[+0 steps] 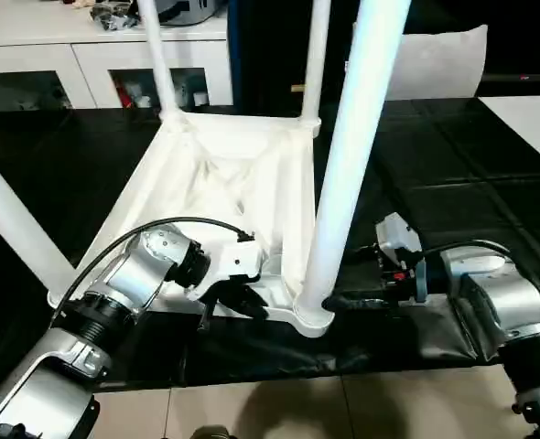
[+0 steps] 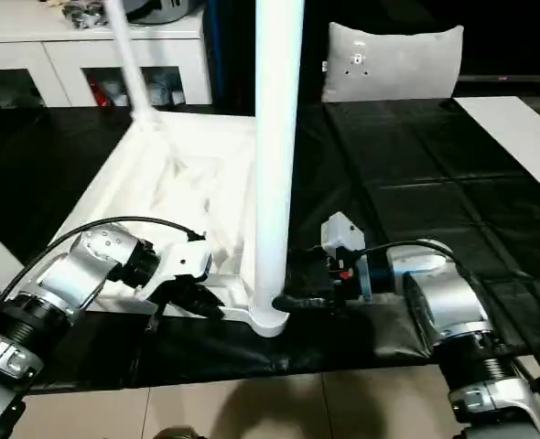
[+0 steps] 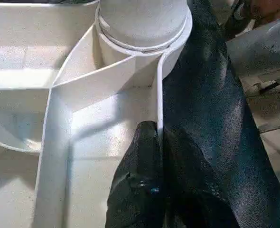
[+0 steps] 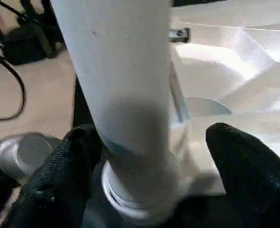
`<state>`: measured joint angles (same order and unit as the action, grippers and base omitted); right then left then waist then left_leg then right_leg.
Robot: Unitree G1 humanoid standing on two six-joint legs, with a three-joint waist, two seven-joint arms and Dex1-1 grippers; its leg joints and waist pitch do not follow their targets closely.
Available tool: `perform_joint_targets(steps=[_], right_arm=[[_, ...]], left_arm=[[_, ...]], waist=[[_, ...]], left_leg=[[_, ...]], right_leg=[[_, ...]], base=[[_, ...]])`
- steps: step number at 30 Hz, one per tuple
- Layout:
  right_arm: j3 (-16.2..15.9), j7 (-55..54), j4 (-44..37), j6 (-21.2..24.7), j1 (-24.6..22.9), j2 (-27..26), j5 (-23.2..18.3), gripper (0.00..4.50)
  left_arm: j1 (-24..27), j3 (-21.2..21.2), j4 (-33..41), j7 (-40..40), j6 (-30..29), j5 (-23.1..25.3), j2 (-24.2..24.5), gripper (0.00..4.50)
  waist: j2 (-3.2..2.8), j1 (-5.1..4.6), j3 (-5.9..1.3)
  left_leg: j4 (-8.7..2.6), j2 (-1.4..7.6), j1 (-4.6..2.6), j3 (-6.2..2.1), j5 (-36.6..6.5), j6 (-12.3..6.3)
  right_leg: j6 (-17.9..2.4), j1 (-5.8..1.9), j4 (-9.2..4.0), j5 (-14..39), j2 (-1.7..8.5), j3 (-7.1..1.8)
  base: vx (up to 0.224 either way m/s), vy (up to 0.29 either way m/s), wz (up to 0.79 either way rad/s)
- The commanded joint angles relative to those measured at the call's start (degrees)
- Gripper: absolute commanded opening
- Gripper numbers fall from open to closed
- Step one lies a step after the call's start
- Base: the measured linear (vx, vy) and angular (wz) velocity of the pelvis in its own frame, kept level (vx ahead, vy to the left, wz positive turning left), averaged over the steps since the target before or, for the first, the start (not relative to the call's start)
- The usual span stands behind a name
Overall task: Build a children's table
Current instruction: Rotate leg to tighten
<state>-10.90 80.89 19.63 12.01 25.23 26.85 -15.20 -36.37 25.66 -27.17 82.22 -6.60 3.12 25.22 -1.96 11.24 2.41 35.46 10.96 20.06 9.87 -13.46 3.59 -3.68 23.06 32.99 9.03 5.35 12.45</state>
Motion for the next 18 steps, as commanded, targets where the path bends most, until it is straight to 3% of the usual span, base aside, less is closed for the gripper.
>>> perform_joint_targets(steps=[1,15,17,18], right_arm=[[-0.7,1.0,1.1,0.5,1.2,-0.2,-0.5,3.45],[-0.9,3.2,0.7,4.3,1.2,-1.0,-2.8,2.22],[-0.6,2.9,-0.6,5.5,0.5,-1.3,-3.8,2.08],[-0.6,-2.0,-4.8,8.2,-1.4,-3.0,-3.6,2.08]], left_arm=[[-1.0,1.8,2.5,2.2,0.5,-0.2,-0.9,0.0],[-0.5,1.5,2.6,1.7,-0.6,-0.5,-1.0,0.0],[-0.4,1.1,2.7,0.9,-1.5,-0.7,-1.3,0.0],[-0.5,-0.8,2.6,-4.3,-5.7,-0.8,-3.4,0.0]], waist=[[0.56,-0.56,-4.15],[0.7,-0.58,-3.93],[0.71,-0.55,-3.88],[0.7,-0.65,-3.83]], left_leg=[[-3.89,3.42,-0.05,-1.16,-3.0,-4.28],[-4.01,3.54,-0.04,-1.24,-2.8,-4.01],[-4.03,3.47,-0.12,-1.19,-2.9,-3.91],[-4.08,3.55,-0.13,-1.16,-2.7,-3.85]], right_leg=[[1.4,-3.8,-4.66,19.7,5.23,-4.82],[1.8,-3.79,-4.68,20.0,5.31,-4.94],[1.9,-3.78,-4.8,20.5,5.31,-4.94],[2.1,-3.78,-4.85,20.3,5.21,-5.03]], base=[[0.0,0.0,0.0],[0.0,0.0,0.0],[0.0,0.0,0.0],[0.0,0.0,0.0]])
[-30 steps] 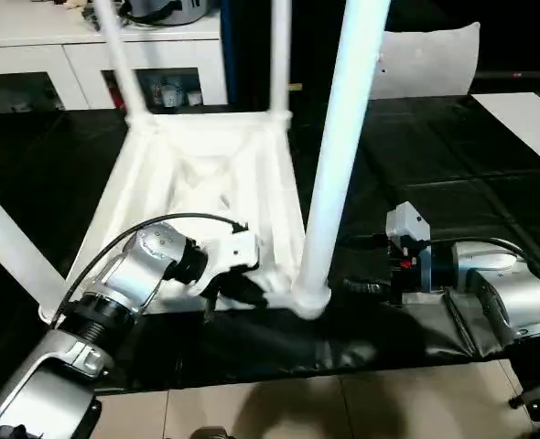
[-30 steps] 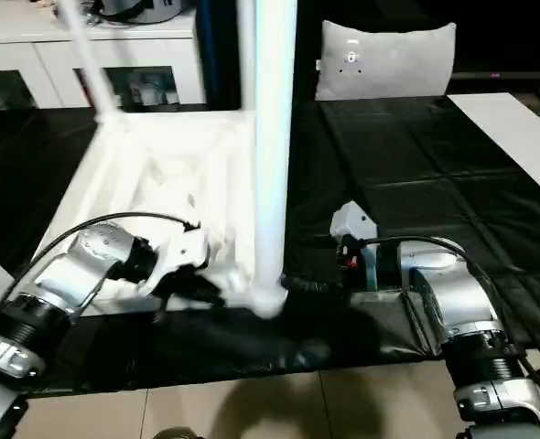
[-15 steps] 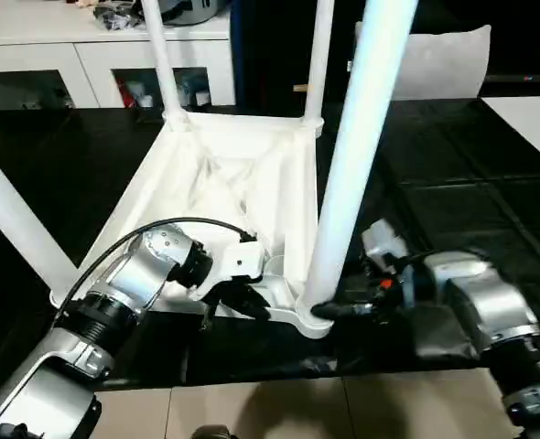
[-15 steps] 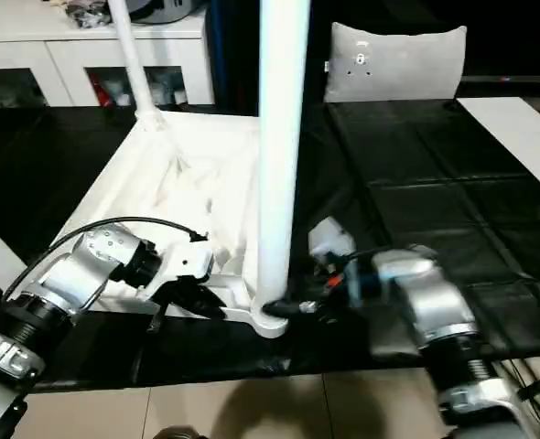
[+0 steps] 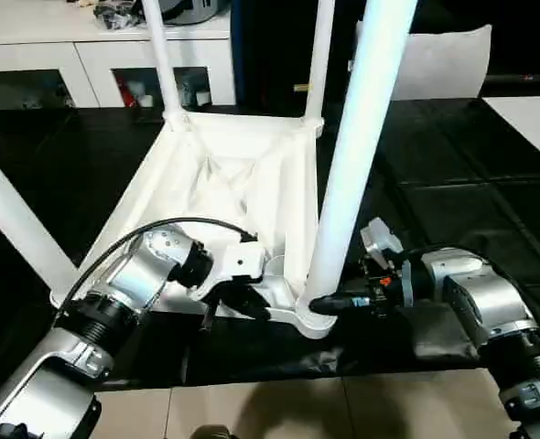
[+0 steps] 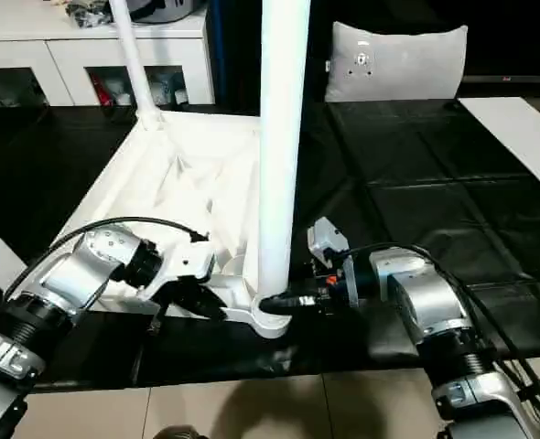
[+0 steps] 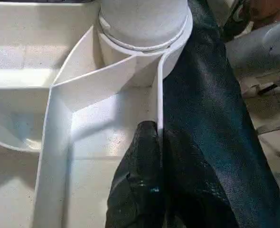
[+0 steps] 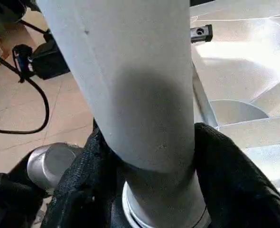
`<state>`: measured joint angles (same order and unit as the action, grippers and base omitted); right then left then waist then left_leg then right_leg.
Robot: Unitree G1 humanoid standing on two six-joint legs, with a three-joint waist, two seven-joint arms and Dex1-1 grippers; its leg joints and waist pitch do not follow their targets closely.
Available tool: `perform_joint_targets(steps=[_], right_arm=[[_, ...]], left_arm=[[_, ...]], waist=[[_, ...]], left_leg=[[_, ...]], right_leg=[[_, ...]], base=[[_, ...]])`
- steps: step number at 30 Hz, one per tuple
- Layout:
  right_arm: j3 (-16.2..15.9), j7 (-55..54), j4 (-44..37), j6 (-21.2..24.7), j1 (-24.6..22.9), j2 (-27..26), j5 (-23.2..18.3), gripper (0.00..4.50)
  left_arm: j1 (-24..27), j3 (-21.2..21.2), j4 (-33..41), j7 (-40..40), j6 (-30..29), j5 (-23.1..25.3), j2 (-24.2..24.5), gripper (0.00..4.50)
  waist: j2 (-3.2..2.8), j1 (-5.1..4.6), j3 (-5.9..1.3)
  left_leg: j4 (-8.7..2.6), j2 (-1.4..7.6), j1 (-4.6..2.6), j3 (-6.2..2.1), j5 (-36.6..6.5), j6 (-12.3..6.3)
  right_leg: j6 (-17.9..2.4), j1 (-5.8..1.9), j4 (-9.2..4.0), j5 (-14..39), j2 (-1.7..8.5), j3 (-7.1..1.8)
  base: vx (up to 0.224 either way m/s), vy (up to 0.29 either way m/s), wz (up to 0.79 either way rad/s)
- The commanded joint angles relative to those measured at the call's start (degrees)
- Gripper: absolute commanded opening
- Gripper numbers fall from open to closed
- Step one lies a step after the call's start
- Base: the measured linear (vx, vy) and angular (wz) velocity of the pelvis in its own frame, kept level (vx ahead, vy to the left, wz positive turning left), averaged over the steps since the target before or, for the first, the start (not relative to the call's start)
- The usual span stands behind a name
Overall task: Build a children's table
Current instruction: Rotate leg to tighten
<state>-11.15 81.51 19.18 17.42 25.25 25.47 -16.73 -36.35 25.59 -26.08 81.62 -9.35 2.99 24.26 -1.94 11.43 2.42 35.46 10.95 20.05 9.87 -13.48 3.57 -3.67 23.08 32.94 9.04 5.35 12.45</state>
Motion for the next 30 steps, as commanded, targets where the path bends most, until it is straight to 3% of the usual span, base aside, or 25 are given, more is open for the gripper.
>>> perform_joint_targets(steps=[1,2,3,4,5,6,9,10,12,14,16,17,18,21,22,25,30], right_arm=[[-0.3,-2.9,-4.5,2.9,-1.5,-1.7,-2.0,2.05],[0.0,-10.4,-6.6,4.5,-2.1,-4.4,-0.1,2.03],[0.0,-10.4,-6.6,4.5,-2.1,-4.4,-0.1,2.02],[0.6,-14.2,-6.7,5.2,-2.0,-6.1,0.7,2.01],[1.4,-17.2,-6.7,6.4,-1.6,-7.7,0.6,2.0],[2.3,-21.8,-6.3,7.2,-1.1,-9.9,1.3,1.99],[4.5,-32.3,-3.9,8.1,0.5,-14.7,3.4,1.98],[6.4,-40.1,-1.5,7.8,1.8,-17.8,5.2,1.98],[7.8,-48.7,0.3,6.2,2.8,-20.1,8.0,1.98],[8.4,-51.2,0.6,5.6,2.9,-21.0,8.6,1.98],[9.1,-53.9,0.8,4.1,2.7,-22.2,9.2,1.98],[9.1,-54.0,0.8,3.9,2.7,-22.3,9.3,2.32],[9.7,-54.6,0.5,2.8,2.6,-23.0,9.5,2.51],[10.4,-54.6,-0.5,1.7,2.2,-23.4,9.3,2.67],[10.4,-54.4,-0.8,1.5,2.0,-23.1,9.2,2.86],[10.8,-53.3,-1.5,0.5,1.2,-22.1,8.3,3.1],[11.0,-47.7,-3.0,0.1,-0.4,-18.3,7.2,3.51]], left_arm=[[-0.5,-0.8,1.6,-3.9,-3.1,-0.7,-2.5,0.0],[-0.8,-2.7,1.3,-9.3,-6.7,-0.7,-4.9,0.0],[-0.8,-2.7,1.3,-9.3,-6.7,-0.7,-4.9,0.0],[-1.0,-3.4,1.2,-11.4,-8.0,-0.7,-5.9,0.0],[-1.1,-3.8,1.1,-12.8,-9.0,-0.7,-6.7,0.0],[-1.4,-4.6,0.9,-15.4,-10.3,-0.6,-8.2,0.0],[-2.7,-6.5,-0.9,-22.4,-11.9,-0.3,-12.1,0.0],[-4.1,-8.1,-3.0,-27.6,-12.3,-0.3,-14.8,0.0],[-5.1,-9.6,-4.1,-33.0,-12.7,0.1,-17.7,0.0],[-5.2,-10.1,-4.0,-34.9,-13.1,0.3,-18.8,0.0],[-5.1,-10.2,-3.4,-37.5,-13.2,1.2,-20.5,0.0],[-5.0,-10.2,-3.4,-37.6,-13.2,1.2,-20.5,0.0],[-4.8,-10.0,-3.2,-38.3,-13.3,1.7,-21.1,0.0],[-4.4,-9.7,-3.2,-37.9,-13.1,1.8,-21.0,0.0],[-4.3,-9.7,-3.1,-37.7,-13.1,1.8,-20.8,0.0],[-4.0,-9.4,-3.0,-37.0,-12.7,1.7,-19.9,0.0],[-2.8,-8.4,-2.1,-31.9,-10.7,1.3,-17.2,0.0]], waist=[[0.67,-0.79,-3.78],[0.65,-0.95,-3.69],[0.7,-1.02,-3.68],[0.85,-1.38,-3.39],[0.91,-1.77,-3.33],[0.95,-2.49,-3.18],[0.85,-4.28,-2.98],[0.85,-5.08,-3.45],[0.27,-6.41,-3.74],[0.45,-6.84,-3.88],[0.65,-6.92,-4.03],[0.75,-6.96,-4.09],[0.63,-6.8,-4.59],[0.6,-6.45,-4.92],[0.55,-6.16,-4.92],[0.66,-5.68,-4.88],[0.31,-4.9,-4.71]], left_leg=[[-4.12,3.75,-0.25,-1.23,-2.2,-3.67],[-4.21,3.78,-0.09,-1.36,-2.3,-3.34],[-4.22,3.8,-0.19,-1.35,-2.4,-2.83],[-4.26,3.12,-0.1,-1.26,-4.3,-2.06],[-4.14,2.47,-0.5,-0.91,-5.4,-1.43],[-4.05,2.05,-0.19,-0.97,-6.1,-1.42],[-3.91,2.25,-0.07,-1.21,-7.2,-0.96],[-3.64,2.17,0.12,-1.4,-8.2,-0.72],[-3.93,3.14,0.34,-1.97,-8.3,-1.62],[-4.05,3.24,0.26,-1.98,-7.5,-1.81],[-4.07,2.7,0.37,-1.71,-4.9,-2.43],[-4.04,2.61,0.47,-1.66,-3.9,-2.82],[-3.89,2.89,1.01,-1.9,0.1,-4.31],[-3.47,3.47,0.99,-2.07,5.8,-6.56],[-3.28,3.4,0.97,-1.87,7.5,-7.87],[-3.21,3.15,0.97,-1.57,7.0,-8.49],[-3.28,2.95,0.96,-1.39,4.4,-7.87]], right_leg=[[2.1,-3.68,-4.76,19.8,5.23,-5.17],[2.0,-3.76,-4.74,19.9,5.25,-5.03],[2.2,-3.7,-4.87,20.3,5.31,-5.06],[3.4,-3.84,-5.58,23.9,5.33,-4.49],[4.8,-3.58,-6.28,26.8,5.12,-4.29],[5.9,-3.81,-6.67,28.6,5.06,-3.75],[7.4,-3.54,-7.48,29.6,4.55,-2.93],[8.2,-4.13,-7.51,29.8,4.6,-2.32],[7.6,-4.59,-7.46,26.5,5.01,-2.38],[6.5,-4.35,-7.04,23.7,5.39,-2.99],[4.2,-4.28,-6.33,20.6,5.57,-3.66],[3.6,-4.28,-6.07,19.5,5.51,-3.81],[2.0,-4.69,-4.79,14.5,5.57,-4.12],[-1.3,-4.46,-3.06,5.8,5.79,-4.73],[-3.2,-4.41,-2.52,2.7,5.9,-4.94],[-3.7,-4.44,-2.45,3.0,5.95,-5.09],[-1.3,-4.36,-3.05,7.7,5.47,-5.02]], base=[[0.0,0.0,0.0],[0.0,0.0,0.0],[0.0,0.0,0.0],[0.0,0.0,0.0],[0.0,0.0,0.0],[0.0,0.0,0.0],[0.0,0.0,0.0],[0.0,0.0,0.0],[0.0,0.0,0.0],[0.0,0.0,0.0],[0.0,0.0,0.0],[0.0,0.0,0.0],[0.0,0.0,0.0],[0.0,0.0,0.0],[0.0,0.0,0.0],[0.0,0.0,0.0],[0.0,0.0,0.0]])
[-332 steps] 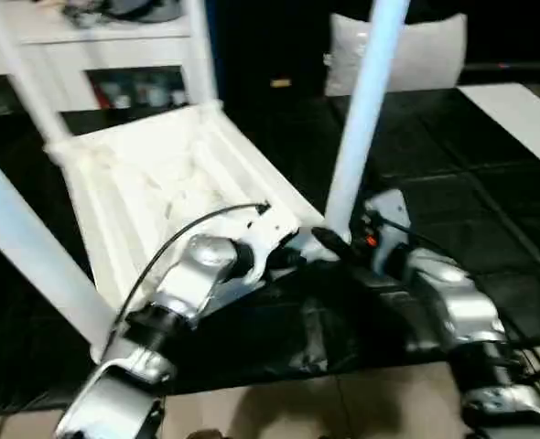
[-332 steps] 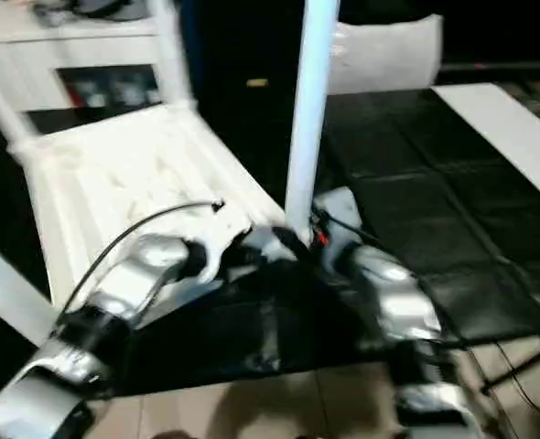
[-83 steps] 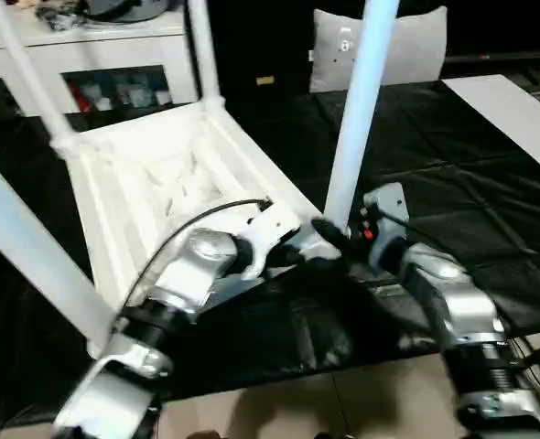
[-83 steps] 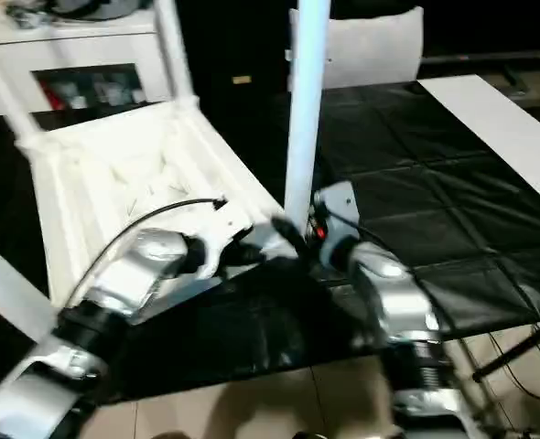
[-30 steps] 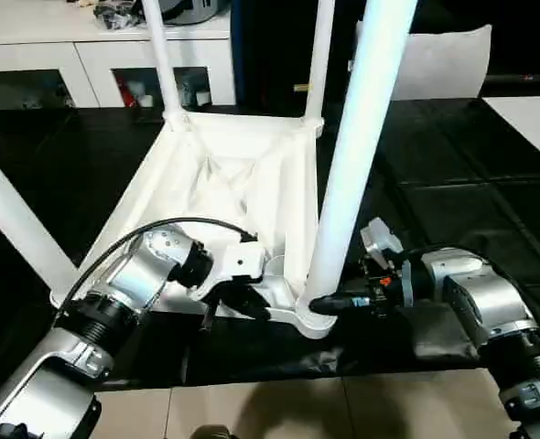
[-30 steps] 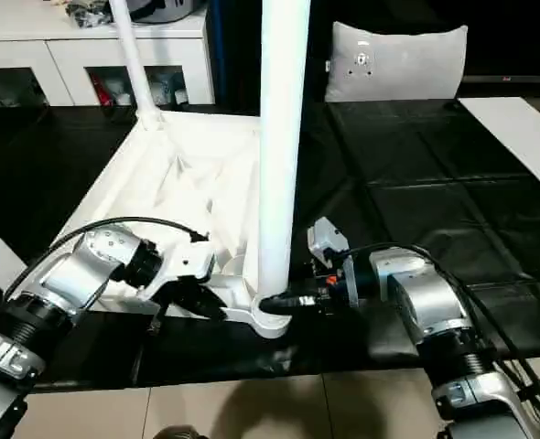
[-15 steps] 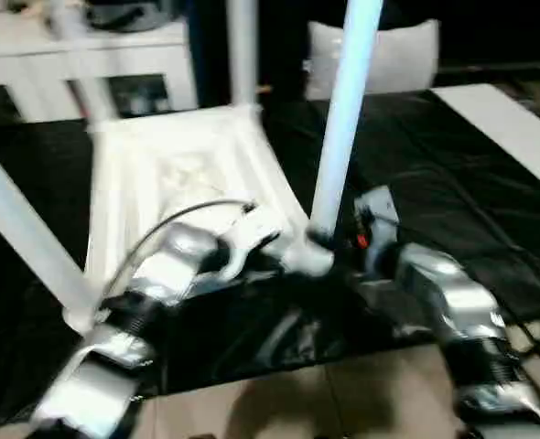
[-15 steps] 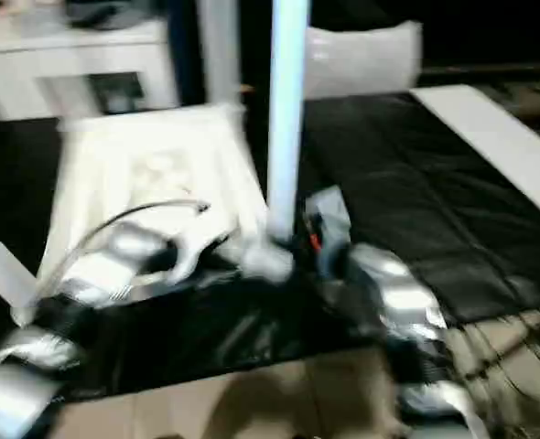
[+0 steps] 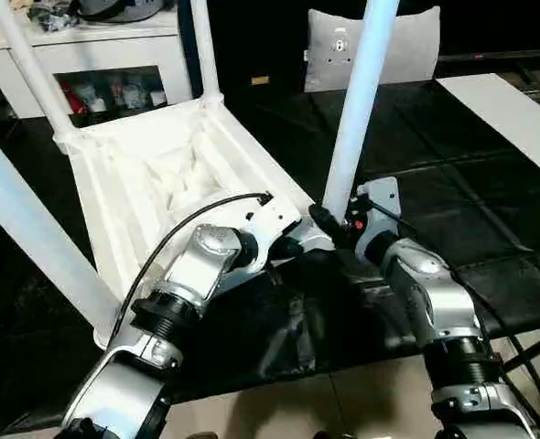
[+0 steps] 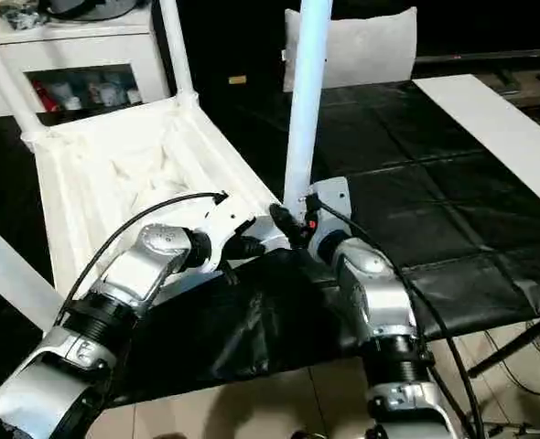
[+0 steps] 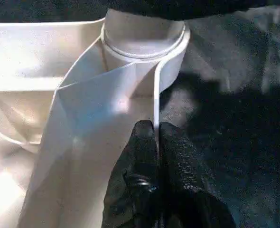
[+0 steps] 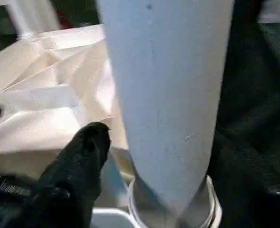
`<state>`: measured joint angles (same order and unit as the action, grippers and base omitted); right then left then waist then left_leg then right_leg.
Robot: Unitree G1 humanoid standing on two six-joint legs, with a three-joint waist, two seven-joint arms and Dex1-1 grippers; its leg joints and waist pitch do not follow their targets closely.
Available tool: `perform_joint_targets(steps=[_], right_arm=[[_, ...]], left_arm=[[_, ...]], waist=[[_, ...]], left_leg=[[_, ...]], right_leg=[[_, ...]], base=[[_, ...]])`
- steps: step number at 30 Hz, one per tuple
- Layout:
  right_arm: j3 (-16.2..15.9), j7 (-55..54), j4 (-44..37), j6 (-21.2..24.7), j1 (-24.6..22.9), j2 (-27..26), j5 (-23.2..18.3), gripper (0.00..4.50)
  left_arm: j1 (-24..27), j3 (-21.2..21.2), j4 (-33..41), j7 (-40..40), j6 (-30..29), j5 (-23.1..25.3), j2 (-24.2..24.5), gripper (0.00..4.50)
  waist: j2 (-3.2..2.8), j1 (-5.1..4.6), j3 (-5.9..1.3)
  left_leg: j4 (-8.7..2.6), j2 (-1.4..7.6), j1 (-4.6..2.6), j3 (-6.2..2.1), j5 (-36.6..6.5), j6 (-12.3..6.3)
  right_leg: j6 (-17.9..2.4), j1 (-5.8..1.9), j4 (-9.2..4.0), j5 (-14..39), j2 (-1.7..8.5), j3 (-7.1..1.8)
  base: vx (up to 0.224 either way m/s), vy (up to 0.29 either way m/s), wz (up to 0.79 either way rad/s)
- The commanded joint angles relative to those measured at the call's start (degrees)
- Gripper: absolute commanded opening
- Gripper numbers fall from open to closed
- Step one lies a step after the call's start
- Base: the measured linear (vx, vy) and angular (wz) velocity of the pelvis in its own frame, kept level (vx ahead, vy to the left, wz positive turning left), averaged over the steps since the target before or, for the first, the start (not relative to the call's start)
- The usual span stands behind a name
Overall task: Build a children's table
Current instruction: Rotate leg to tighten
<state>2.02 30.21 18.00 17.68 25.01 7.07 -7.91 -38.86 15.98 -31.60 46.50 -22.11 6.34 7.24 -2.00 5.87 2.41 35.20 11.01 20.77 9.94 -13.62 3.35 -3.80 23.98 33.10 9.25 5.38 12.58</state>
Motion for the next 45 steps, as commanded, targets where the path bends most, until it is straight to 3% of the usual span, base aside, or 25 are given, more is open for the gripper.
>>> perform_joint_targets(steps=[1,5,9,11,12,16,19,26,31,45], right_arm=[[-2.3,5.1,-2.0,-0.2,-0.3,1.0,-1.9,3.62],[-1.4,11.8,-1.2,-1.1,-0.2,5.5,-3.5,3.86],[-3.2,24.8,0.1,-5.5,-0.2,12.4,-4.4,4.3],[-3.6,26.7,0.4,-6.2,-0.2,13.3,-4.7,4.3],[-3.7,33.1,0.1,-5.7,-0.5,15.2,-7.2,4.3],[-7.1,44.9,0.8,-7.7,-0.7,19.9,-8.2,4.3],[-7.5,47.0,1.2,-7.7,-0.5,20.4,-8.5,4.3],[-10.5,53.7,2.6,-7.2,0.1,21.6,-8.9,3.65],[-11.9,54.4,4.6,-8.2,1.0,20.7,-7.7,3.2],[-13.7,56.5,4.7,-6.6,1.2,20.0,-8.3,2.21]], left_arm=[[0.0,1.5,3.6,4.4,2.5,-2.2,0.4,0.0],[1.1,2.9,4.4,10.1,4.4,-2.6,3.5,0.0],[1.9,5.2,3.6,19.5,8.9,-3.1,8.0,0.0],[1.9,5.5,3.5,20.6,9.4,-3.1,8.6,0.0],[2.2,6.3,3.7,24.7,11.4,-3.5,10.5,0.0],[2.2,8.3,4.0,32.1,16.0,-4.4,13.9,0.0],[2.0,8.7,3.9,33.2,16.5,-4.3,14.4,0.0],[1.8,11.0,3.6,38.2,19.9,-3.4,16.3,0.0],[1.5,11.4,3.5,38.9,20.7,-3.7,16.2,0.0],[1.6,11.1,3.0,38.3,20.5,-4.0,15.5,0.0]], waist=[[0.4,0.71,-4.69],[0.45,1.18,-4.53],[0.58,2.27,-4.18],[0.55,2.75,-4.0],[0.7,2.92,-4.02],[0.68,3.73,-4.33],[0.7,4.16,-4.38],[0.92,5.13,-4.35],[0.93,5.01,-4.21],[1.0,4.94,-4.13]], left_leg=[[-3.09,3.04,0.23,-1.54,4.2,-7.51],[-3.25,3.08,-0.09,-1.38,1.3,-6.5],[-3.45,3.3,-0.5,-1.25,-1.3,-5.65],[-3.63,3.22,-0.77,-1.17,-3.1,-4.78],[-3.62,3.0,-0.88,-1.1,-4.1,-4.57],[-3.44,3.27,-0.68,-1.18,-2.5,-5.3],[-3.42,3.42,-0.65,-1.2,-1.6,-5.4],[-3.45,3.4,-0.72,-1.07,-1.6,-4.82],[-3.53,3.21,-0.81,-1.01,-2.8,-3.88],[-3.54,3.15,-0.73,-1.05,-2.7,-3.76]], right_leg=[[-1.1,-5.27,-3.25,7.9,5.48,-5.13],[-0.2,-5.08,-3.87,12.0,5.43,-5.09],[0.4,-4.76,-4.32,15.4,5.37,-5.21],[1.0,-4.71,-4.63,17.9,5.37,-5.18],[1.7,-4.82,-4.97,19.5,5.32,-4.97],[1.8,-4.85,-4.38,17.5,5.19,-5.08],[1.1,-4.77,-4.17,16.5,5.23,-5.18],[1.3,-4.72,-4.4,18.5,5.28,-5.13],[2.3,-4.69,-4.88,21.0,5.22,-4.91],[3.6,-4.68,-5.04,21.3,5.04,-4.77]], base=[[0.0,0.0,0.0],[0.0,0.0,0.0],[0.0,0.0,0.0],[0.0,0.0,0.0],[0.0,0.0,0.0],[0.0,0.0,0.0],[0.0,0.0,0.0],[0.0,0.0,0.0],[0.0,0.0,0.0],[0.0,0.0,0.0]])
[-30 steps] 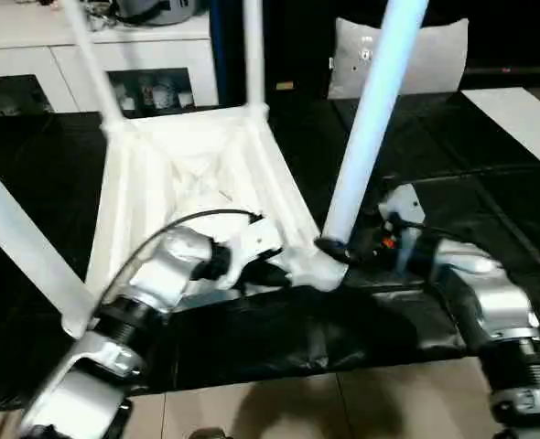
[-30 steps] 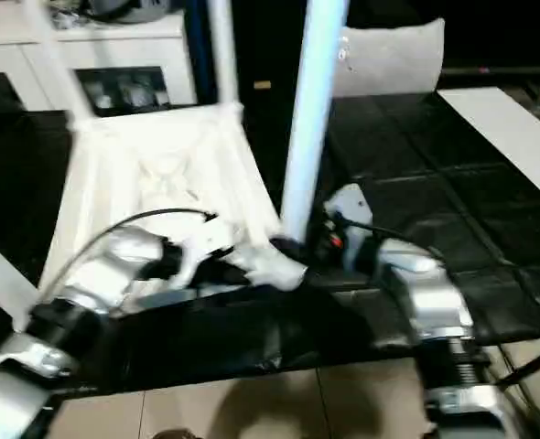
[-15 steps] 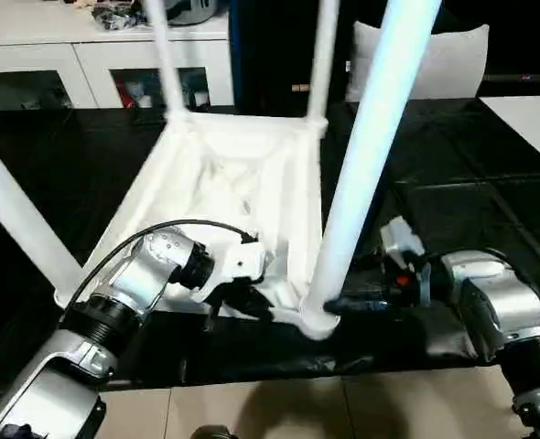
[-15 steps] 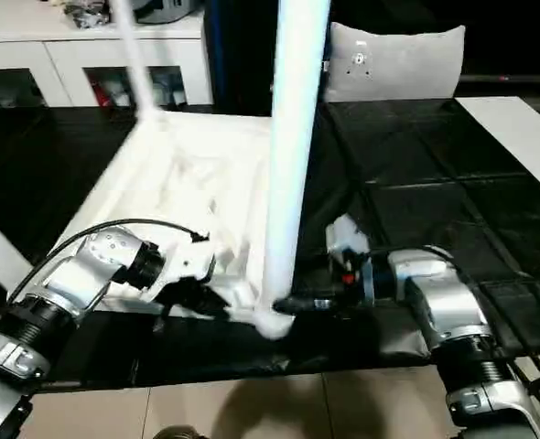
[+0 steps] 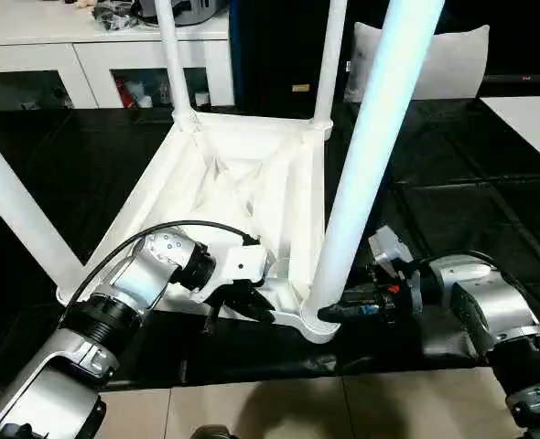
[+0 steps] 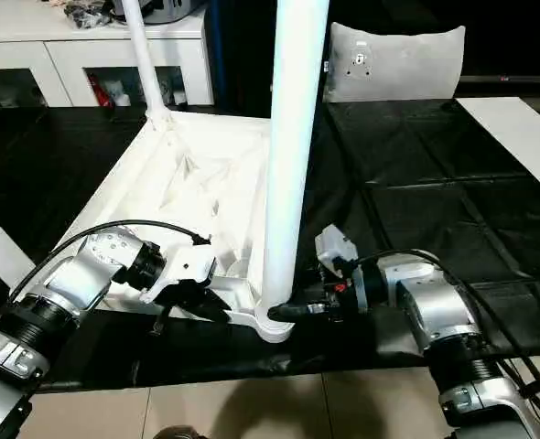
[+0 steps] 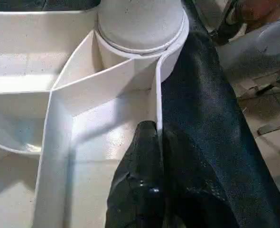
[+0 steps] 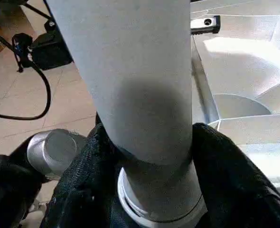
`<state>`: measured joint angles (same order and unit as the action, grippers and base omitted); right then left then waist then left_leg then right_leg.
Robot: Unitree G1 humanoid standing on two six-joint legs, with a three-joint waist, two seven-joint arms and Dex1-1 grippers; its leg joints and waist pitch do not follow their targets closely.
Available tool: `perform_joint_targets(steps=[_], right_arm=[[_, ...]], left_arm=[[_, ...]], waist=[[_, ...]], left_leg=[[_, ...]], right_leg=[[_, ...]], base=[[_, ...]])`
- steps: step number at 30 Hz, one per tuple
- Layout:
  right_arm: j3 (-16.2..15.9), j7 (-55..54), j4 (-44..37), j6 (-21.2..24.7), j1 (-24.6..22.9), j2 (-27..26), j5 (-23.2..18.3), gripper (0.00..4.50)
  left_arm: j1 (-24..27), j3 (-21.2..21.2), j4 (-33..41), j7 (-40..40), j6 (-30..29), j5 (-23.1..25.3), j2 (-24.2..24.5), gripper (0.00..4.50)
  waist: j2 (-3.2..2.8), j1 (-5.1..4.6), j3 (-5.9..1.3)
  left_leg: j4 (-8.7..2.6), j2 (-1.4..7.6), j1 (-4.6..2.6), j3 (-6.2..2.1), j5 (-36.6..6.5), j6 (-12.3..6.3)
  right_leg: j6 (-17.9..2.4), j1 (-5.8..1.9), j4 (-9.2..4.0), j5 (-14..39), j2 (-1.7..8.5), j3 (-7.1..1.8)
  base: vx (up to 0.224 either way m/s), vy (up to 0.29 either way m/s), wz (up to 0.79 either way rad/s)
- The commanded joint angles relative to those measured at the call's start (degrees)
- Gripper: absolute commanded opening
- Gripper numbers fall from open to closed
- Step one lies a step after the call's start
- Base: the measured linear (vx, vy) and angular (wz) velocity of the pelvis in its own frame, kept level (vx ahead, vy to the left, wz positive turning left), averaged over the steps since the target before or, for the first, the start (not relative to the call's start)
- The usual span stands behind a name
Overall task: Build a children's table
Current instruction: Rotate leg to tighten
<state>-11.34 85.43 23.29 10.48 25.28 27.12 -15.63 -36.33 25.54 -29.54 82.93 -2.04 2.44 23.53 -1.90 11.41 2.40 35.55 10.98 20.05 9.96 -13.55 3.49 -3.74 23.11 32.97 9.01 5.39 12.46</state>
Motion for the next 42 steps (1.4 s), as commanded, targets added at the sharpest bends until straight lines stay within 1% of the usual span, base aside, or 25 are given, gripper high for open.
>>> perform_joint_targets(steps=[1,2,4,6,8,9,11,12,13,14,15,16,17,18,19,22,23,25,27,29,31,35,37,40,42], right_arm=[[0.0,1.3,-1.5,2.0,0.4,-0.1,-1.5,2.07],[0.0,1.3,-1.5,2.0,0.4,-0.1,-1.5,2.06],[0.9,-1.5,-5.3,6.5,-1.6,-0.9,-3.4,2.03],[1.0,-2.4,-6.1,7.2,-2.0,-1.1,-3.6,2.0],[1.2,-7.6,-6.5,8.1,-2.6,-2.7,-2.3,2.0],[1.9,-13.1,-6.1,8.4,-2.5,-4.8,-0.8,2.0],[3.5,-20.8,-4.9,8.6,-1.7,-8.1,0.6,1.99],[4.3,-23.8,-4.4,9.4,-1.3,-9.4,0.8,1.99],[4.7,-26.5,-4.0,9.5,-0.8,-10.5,1.6,1.99],[4.7,-26.8,-3.9,9.5,-0.8,-10.6,1.6,1.98],[5.6,-33.8,-3.2,10.2,0.1,-13.5,3.7,1.98],[5.6,-33.8,-3.2,10.2,0.1,-13.5,3.7,1.97],[6.2,-37.6,-3.0,10.9,0.6,-15.1,4.5,1.97],[7.1,-43.7,-2.9,12.1,1.1,-17.9,5.5,1.96],[7.4,-45.9,-3.0,12.4,1.3,-18.9,5.9,1.96],[8.6,-55.1,-2.1,12.4,1.8,-23.7,7.7,1.95],[8.8,-56.9,-1.8,12.3,1.9,-24.7,8.1,1.95],[10.7,-61.7,-0.4,11.6,2.4,-27.0,7.9,1.95],[11.6,-63.7,0.0,10.8,2.6,-27.6,8.1,2.51],[12.9,-66.3,0.4,9.4,2.9,-27.9,8.8,2.65],[13.8,-66.7,-0.2,8.3,3.0,-27.7,8.8,2.9],[13.3,-62.6,-1.7,7.0,2.1,-25.3,8.4,3.15],[13.3,-59.5,-3.0,6.4,1.0,-23.3,7.5,3.49],[13.1,-52.7,-5.4,5.8,-0.8,-19.6,5.3,3.58],[13.0,-45.2,-7.0,5.1,-2.0,-16.0,2.9,3.82]], left_arm=[[-0.8,1.0,1.0,1.0,-0.7,-0.3,-1.0,0.0],[-0.8,1.0,1.0,1.0,-0.7,-0.3,-1.0,0.0],[-0.8,-1.1,1.4,-3.3,-6.0,-1.1,-2.7,0.0],[-0.9,-1.6,1.4,-4.5,-7.2,-1.2,-3.2,0.0],[-1.2,-2.8,1.2,-8.8,-9.4,-0.9,-4.9,0.0],[-1.4,-3.9,1.3,-12.4,-11.4,-0.9,-6.6,0.0],[-1.8,-5.2,1.7,-16.5,-14.6,-1.2,-9.0,0.0],[-1.9,-5.5,1.9,-17.6,-15.8,-1.2,-9.8,0.0],[-2.2,-5.8,1.9,-19.1,-16.7,-1.1,-10.8,0.0],[-2.2,-5.8,1.9,-19.3,-16.8,-1.0,-10.9,0.0],[-3.2,-6.6,1.3,-23.3,-18.7,-0.5,-13.3,0.0],[-3.2,-6.6,1.3,-23.3,-18.7,-0.5,-13.3,0.0],[-3.8,-7.1,0.8,-25.5,-19.4,-0.2,-14.6,0.0],[-4.7,-7.7,0.1,-29.0,-20.4,0.3,-16.6,0.0],[-5.0,-7.9,-0.1,-30.3,-20.7,0.6,-17.3,0.0],[-5.5,-8.7,-0.8,-36.0,-21.0,1.5,-20.6,0.0],[-5.5,-8.8,-0.8,-37.1,-20.9,1.7,-21.3,0.0],[-5.2,-8.7,-0.6,-39.5,-21.0,2.5,-22.8,0.0],[-5.1,-8.6,-0.3,-40.3,-21.2,2.7,-23.4,0.0],[-4.9,-8.6,-0.1,-41.1,-21.6,2.8,-23.9,0.0],[-4.8,-8.5,-0.2,-41.7,-21.5,3.4,-23.7,0.0],[-4.4,-8.7,-0.1,-40.6,-20.6,3.5,-22.0,0.0],[-3.9,-8.7,0.1,-39.3,-20.1,3.4,-20.7,0.0],[-2.9,-8.3,0.8,-35.7,-18.7,3.0,-18.1,0.0],[-1.9,-7.6,1.3,-31.7,-17.1,2.5,-15.8,0.0]], waist=[[0.85,-0.61,-4.06],[0.85,-0.59,-4.1],[0.88,-0.6,-3.95],[0.92,-0.58,-3.91],[1.04,-0.68,-3.58],[1.07,-0.83,-3.55],[1.16,-1.63,-3.31],[1.18,-2.52,-3.24],[1.14,-3.0,-3.29],[0.89,-3.85,-3.39],[0.62,-4.69,-3.55],[0.42,-5.45,-3.46],[0.42,-5.45,-3.46],[0.65,-6.45,-3.37],[0.72,-6.67,-3.56],[0.56,-7.02,-3.58],[0.63,-7.2,-3.86],[0.5,-7.05,-4.19],[0.44,-6.94,-4.34],[0.48,-6.72,-4.46],[0.44,-6.27,-4.37],[0.41,-5.74,-4.28],[0.38,-5.5,-4.15],[0.34,-5.02,-4.22],[0.34,-4.68,-4.2]], left_leg=[[-3.92,3.18,0.04,-1.07,-2.7,-3.97],[-3.91,3.21,0.01,-1.09,-2.6,-3.97],[-3.96,3.33,-0.06,-1.09,-2.3,-3.79],[-3.99,3.25,-0.14,-1.1,-2.7,-3.64],[-4.03,2.88,-0.47,-0.92,-4.2,-2.89],[-4.02,2.7,-0.36,-0.93,-4.7,-2.75],[-3.89,2.24,-0.49,-0.91,-6.2,-1.6],[-3.85,2.07,-0.28,-0.98,-6.9,-1.31],[-3.83,2.07,-0.08,-1.1,-7.2,-1.39],[-3.91,2.51,-0.02,-1.37,-7.9,-1.73],[-4.13,3.22,0.13,-1.72,-8.3,-2.11],[-4.33,3.68,0.15,-2.03,-8.7,-2.11],[-4.33,3.68,0.15,-2.03,-8.7,-2.11],[-4.16,2.99,0.07,-1.78,-8.5,-1.58],[-3.99,2.33,0.19,-1.62,-7.6,-1.55],[-4.16,2.38,0.16,-1.56,-5.3,-2.43],[-4.18,2.5,0.38,-1.67,-4.0,-2.59],[-4.17,2.62,0.68,-1.82,-0.5,-4.18],[-4.12,3.0,0.78,-1.93,1.8,-5.11],[-3.93,3.31,0.78,-1.96,4.8,-6.73],[-3.82,3.18,0.63,-1.69,5.1,-7.61],[-3.91,3.27,0.52,-1.6,4.3,-7.93],[-3.99,3.34,0.44,-1.52,3.1,-7.75],[-4.03,3.43,0.34,-1.56,1.9,-7.45],[-4.03,3.37,0.4,-1.49,1.2,-7.52]], right_leg=[[3.5,-3.82,-4.91,21.4,5.0,-4.66],[3.5,-3.82,-4.89,21.2,5.0,-4.67],[3.6,-3.79,-4.95,21.0,4.95,-4.74],[3.8,-3.78,-5.16,22.1,5.08,-4.61],[4.8,-3.48,-5.92,25.2,5.0,-4.42],[5.1,-3.62,-6.01,26.0,4.98,-4.22],[6.9,-3.48,-6.95,29.3,4.76,-3.39],[7.8,-3.66,-7.29,30.2,4.62,-2.92],[8.3,-3.86,-7.46,30.4,4.59,-2.64],[8.8,-4.13,-7.7,29.8,4.65,-2.43],[8.2,-4.46,-7.54,28.0,4.83,-2.48],[7.1,-4.39,-7.47,26.4,5.03,-2.63],[7.1,-4.39,-7.47,26.4,5.03,-2.63],[5.9,-4.25,-7.51,25.8,5.17,-2.83],[5.9,-4.53,-7.38,26.0,5.22,-2.66],[4.9,-4.21,-7.14,23.6,5.15,-3.15],[3.9,-4.46,-6.52,21.4,5.22,-3.36],[2.3,-4.7,-5.42,15.8,5.34,-3.89],[1.1,-4.64,-4.69,12.1,5.46,-4.2],[-1.5,-4.56,-3.61,6.8,5.57,-4.53],[-2.7,-4.47,-3.42,5.8,5.65,-4.76],[-2.5,-4.53,-3.5,6.9,5.59,-4.77],[-2.0,-4.52,-3.78,8.4,5.6,-4.81],[-1.4,-4.62,-3.98,9.6,5.7,-4.81],[-0.9,-4.6,-4.05,10.3,5.63,-4.8]], base=[[0.0,0.0,0.0],[0.0,0.0,0.0],[0.0,0.0,0.0],[0.0,0.0,0.0],[0.0,0.0,0.0],[0.0,0.0,0.0],[0.0,0.0,0.0],[0.0,0.0,0.0],[0.0,0.0,0.0],[0.0,0.0,0.0],[0.0,0.0,0.0],[0.0,0.0,0.0],[0.0,0.0,0.0],[0.0,0.0,0.0],[0.0,0.0,0.0],[0.0,0.0,0.0],[0.0,0.0,0.0],[0.0,0.0,0.0],[0.0,0.0,0.0],[0.0,0.0,0.0],[0.0,0.0,0.0],[0.0,0.0,0.0],[0.0,0.0,0.0],[0.0,0.0,0.0],[0.0,0.0,0.0]])
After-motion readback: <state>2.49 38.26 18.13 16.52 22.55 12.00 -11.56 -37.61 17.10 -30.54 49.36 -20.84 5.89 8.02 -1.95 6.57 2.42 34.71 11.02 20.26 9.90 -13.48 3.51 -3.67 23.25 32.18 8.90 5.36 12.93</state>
